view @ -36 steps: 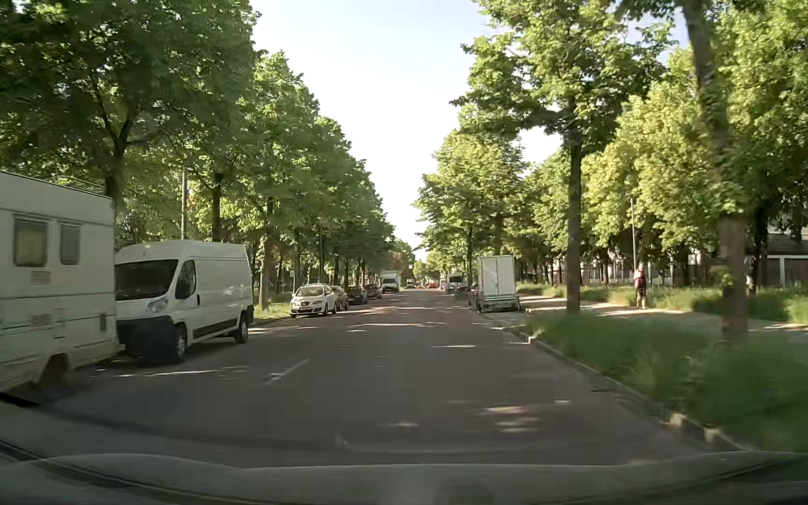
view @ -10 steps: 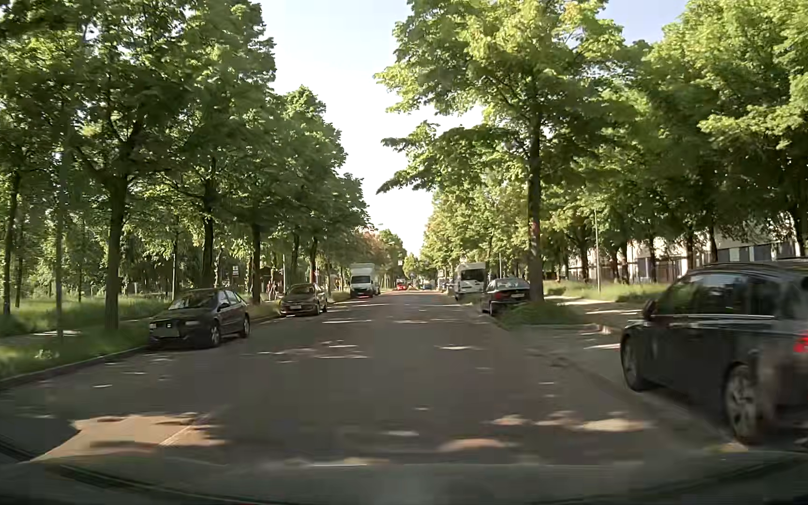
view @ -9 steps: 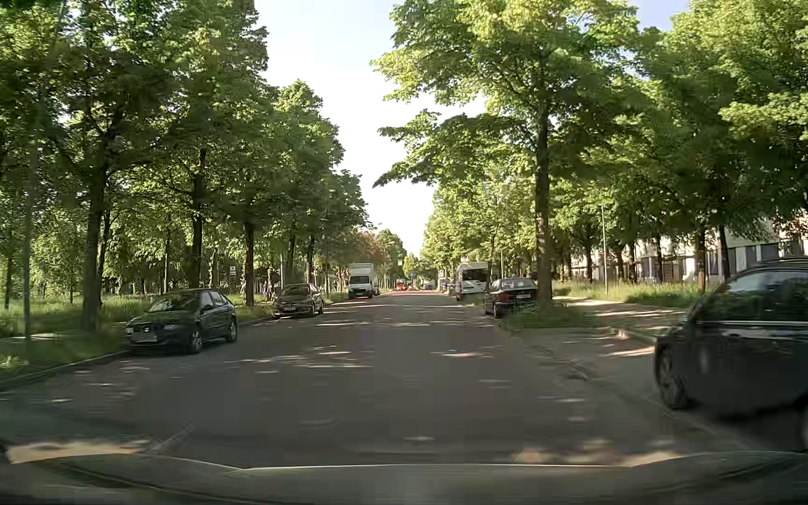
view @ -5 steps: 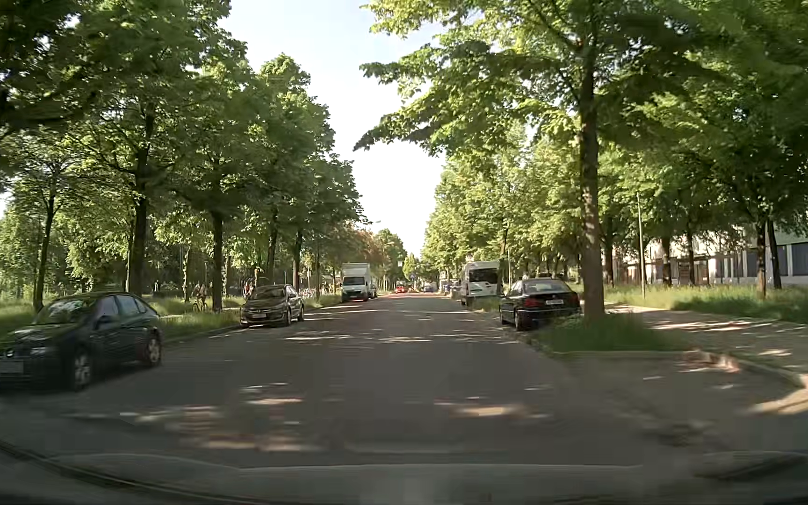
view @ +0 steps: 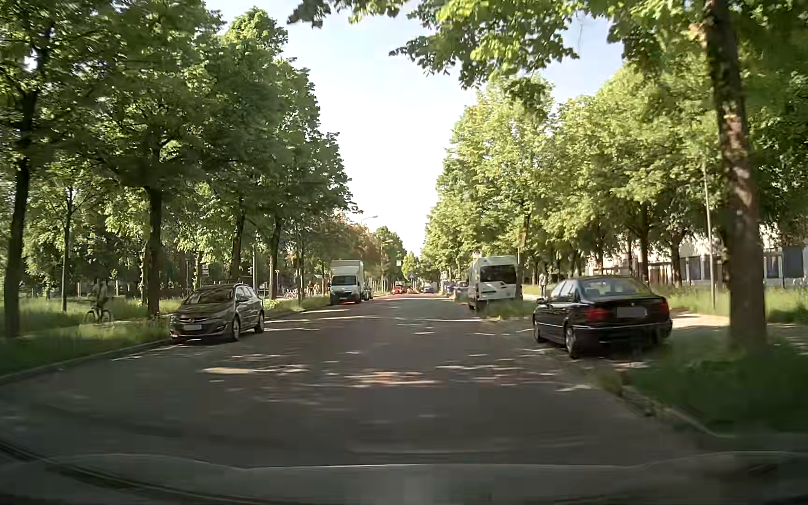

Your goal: Follow the waypoints while adhering to traffic rules and regulations

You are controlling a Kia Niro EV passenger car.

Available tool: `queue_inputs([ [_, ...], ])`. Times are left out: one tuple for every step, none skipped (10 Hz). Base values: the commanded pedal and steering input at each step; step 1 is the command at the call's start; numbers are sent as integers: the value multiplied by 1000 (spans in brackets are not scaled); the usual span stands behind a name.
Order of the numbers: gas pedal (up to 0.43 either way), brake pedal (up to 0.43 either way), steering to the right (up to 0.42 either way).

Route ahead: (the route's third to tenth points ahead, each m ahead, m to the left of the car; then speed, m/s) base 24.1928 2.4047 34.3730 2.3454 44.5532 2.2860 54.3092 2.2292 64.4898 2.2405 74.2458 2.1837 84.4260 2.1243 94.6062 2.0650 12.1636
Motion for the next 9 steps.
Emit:
queue_inputs([
  [59, 0, -4],
  [0, 0, -4],
  [0, 0, -4],
  [0, 0, -5],
  [0, 0, -6],
  [0, 0, -6],
  [0, 0, -6],
  [0, 0, -5],
  [0, 12, -4],
])
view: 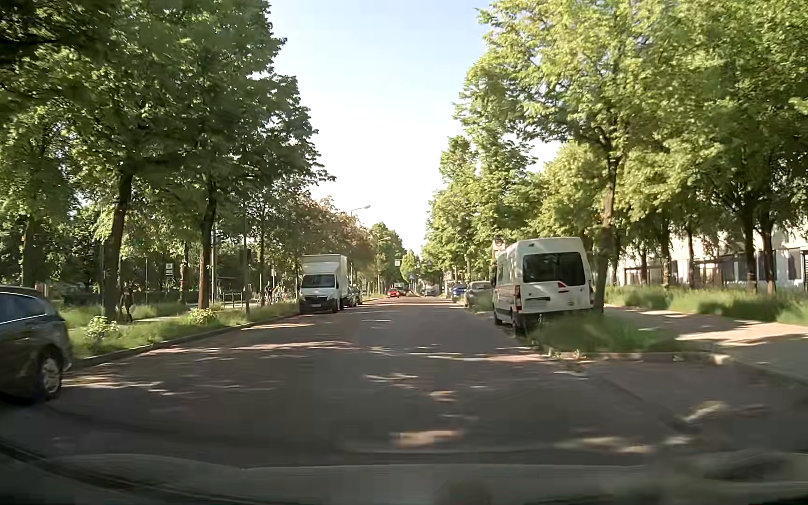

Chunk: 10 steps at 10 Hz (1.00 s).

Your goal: Follow the waypoints while adhering to traffic rules and regulations

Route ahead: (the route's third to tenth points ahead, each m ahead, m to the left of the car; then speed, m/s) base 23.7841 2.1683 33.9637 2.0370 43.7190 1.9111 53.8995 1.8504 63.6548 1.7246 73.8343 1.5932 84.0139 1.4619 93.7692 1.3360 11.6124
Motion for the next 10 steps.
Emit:
queue_inputs([
  [0, 116, -4],
  [0, 140, -4],
  [0, 183, -4],
  [0, 189, -4],
  [0, 195, -3],
  [0, 201, -1],
  [0, 201, 1],
  [0, 201, 1],
  [0, 201, 1],
  [0, 213, 1],
])
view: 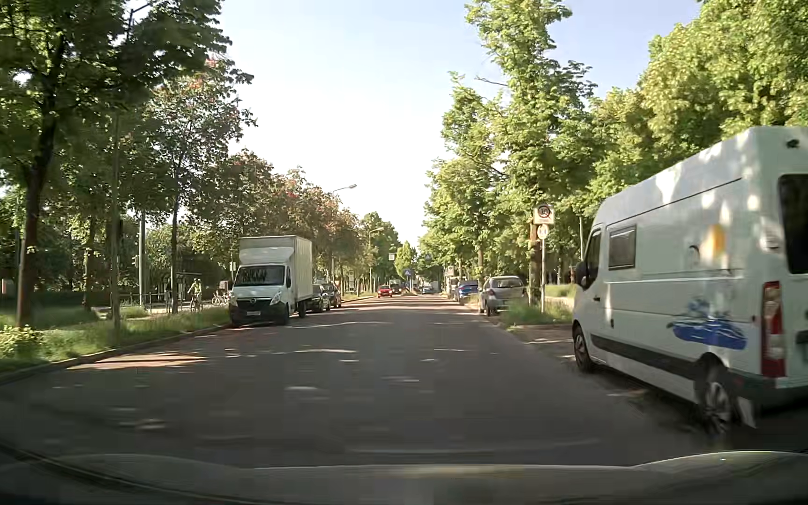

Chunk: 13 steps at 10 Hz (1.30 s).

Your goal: Follow the waypoints while adhering to traffic rules and regulations

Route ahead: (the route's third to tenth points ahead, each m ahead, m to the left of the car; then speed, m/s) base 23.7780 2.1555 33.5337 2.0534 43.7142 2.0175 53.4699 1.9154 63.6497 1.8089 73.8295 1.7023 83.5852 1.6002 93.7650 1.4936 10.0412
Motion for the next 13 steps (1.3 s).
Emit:
queue_inputs([
  [0, 226, 1],
  [0, 226, 1],
  [0, 238, 1],
  [0, 250, 1],
  [0, 256, 1],
  [0, 250, 1],
  [0, 232, 1],
  [0, 244, 1],
  [0, 244, 1],
  [0, 256, 1],
  [0, 274, 1],
  [0, 287, 1],
  [0, 293, 1],
])
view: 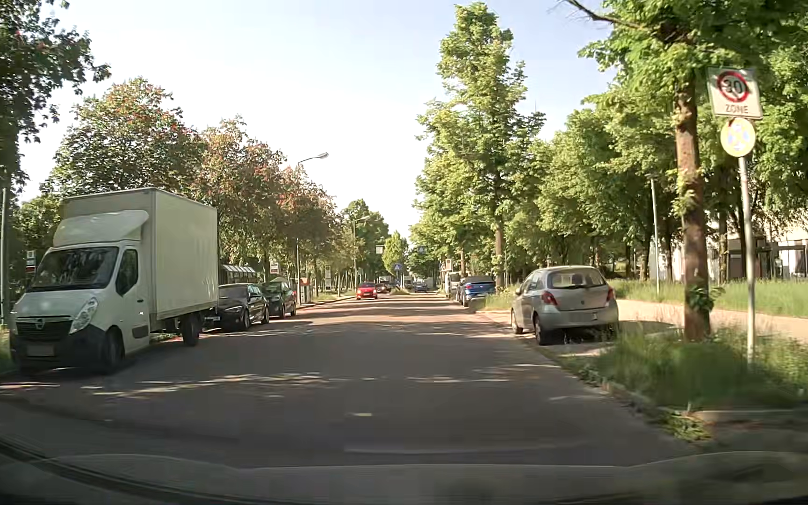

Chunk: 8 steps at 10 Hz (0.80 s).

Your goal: Follow the waypoints while adhering to traffic rules and regulations

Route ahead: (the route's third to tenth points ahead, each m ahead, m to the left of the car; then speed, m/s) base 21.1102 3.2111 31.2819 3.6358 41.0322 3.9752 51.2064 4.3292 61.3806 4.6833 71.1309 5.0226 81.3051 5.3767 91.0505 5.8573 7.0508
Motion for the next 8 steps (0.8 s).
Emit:
queue_inputs([
  [0, 299, 1],
  [0, 293, 0],
  [0, 280, -1],
  [0, 238, -1],
  [0, 213, -2],
  [0, 201, -2],
  [0, 195, -2],
  [0, 195, -2],
])
